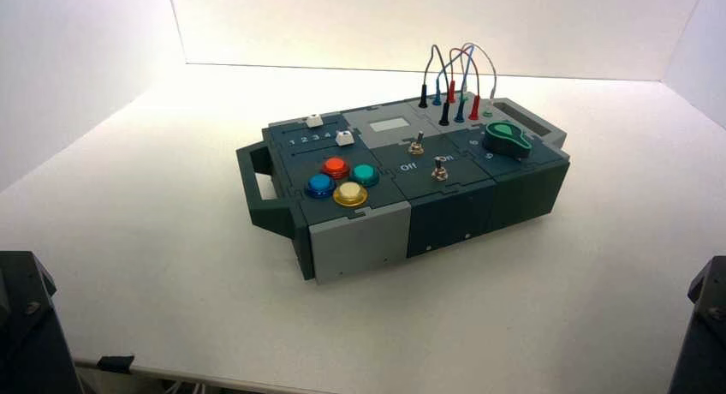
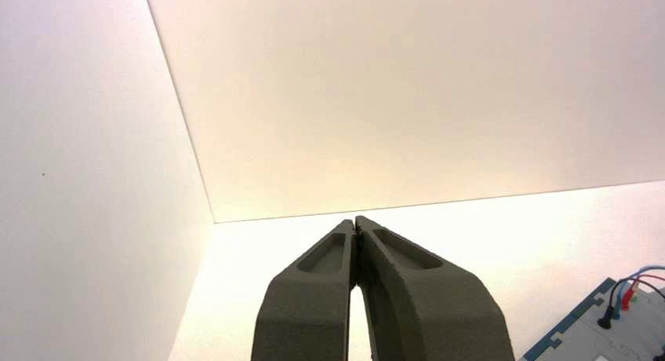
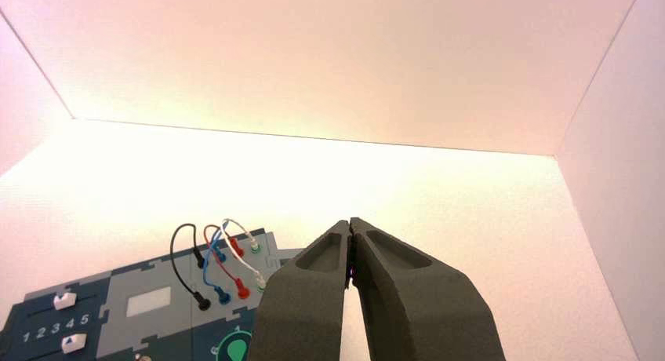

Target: Open left gripper.

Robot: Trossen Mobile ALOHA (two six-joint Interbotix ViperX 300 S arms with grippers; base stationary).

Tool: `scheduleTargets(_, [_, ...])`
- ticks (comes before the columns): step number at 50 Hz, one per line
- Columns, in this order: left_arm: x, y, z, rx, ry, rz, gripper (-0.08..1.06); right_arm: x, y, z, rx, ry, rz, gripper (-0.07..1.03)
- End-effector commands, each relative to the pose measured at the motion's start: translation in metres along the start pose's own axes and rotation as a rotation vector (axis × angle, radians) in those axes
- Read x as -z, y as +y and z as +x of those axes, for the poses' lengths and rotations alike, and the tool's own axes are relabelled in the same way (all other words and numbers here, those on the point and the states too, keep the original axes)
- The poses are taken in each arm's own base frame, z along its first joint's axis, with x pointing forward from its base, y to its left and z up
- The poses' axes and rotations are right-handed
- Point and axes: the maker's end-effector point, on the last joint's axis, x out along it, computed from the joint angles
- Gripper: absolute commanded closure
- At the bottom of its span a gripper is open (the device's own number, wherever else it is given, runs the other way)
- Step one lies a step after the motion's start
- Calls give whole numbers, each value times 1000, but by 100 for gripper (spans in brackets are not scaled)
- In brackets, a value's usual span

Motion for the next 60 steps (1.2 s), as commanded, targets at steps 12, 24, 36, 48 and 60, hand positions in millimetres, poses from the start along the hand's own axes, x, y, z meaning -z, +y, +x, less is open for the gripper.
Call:
scheduleTargets(12, [-7, 2, 6, -8, -19, 35, -5, -5, 1, 4, -3, 6, 2, 98])
scheduleTargets(24, [-4, 1, 11, -6, -1, 35, -5, -5, 1, 5, -6, 9, 4, 98])
scheduleTargets(36, [-2, 2, 17, -6, 13, 32, -5, -4, 3, 5, -13, 11, 2, 98])
scheduleTargets(48, [-3, 2, 18, -6, 15, 32, -5, -4, 4, 5, -17, 13, 3, 98])
scheduleTargets(60, [-4, 2, 17, -5, 15, 33, -5, -4, 4, 5, -17, 13, 3, 98])
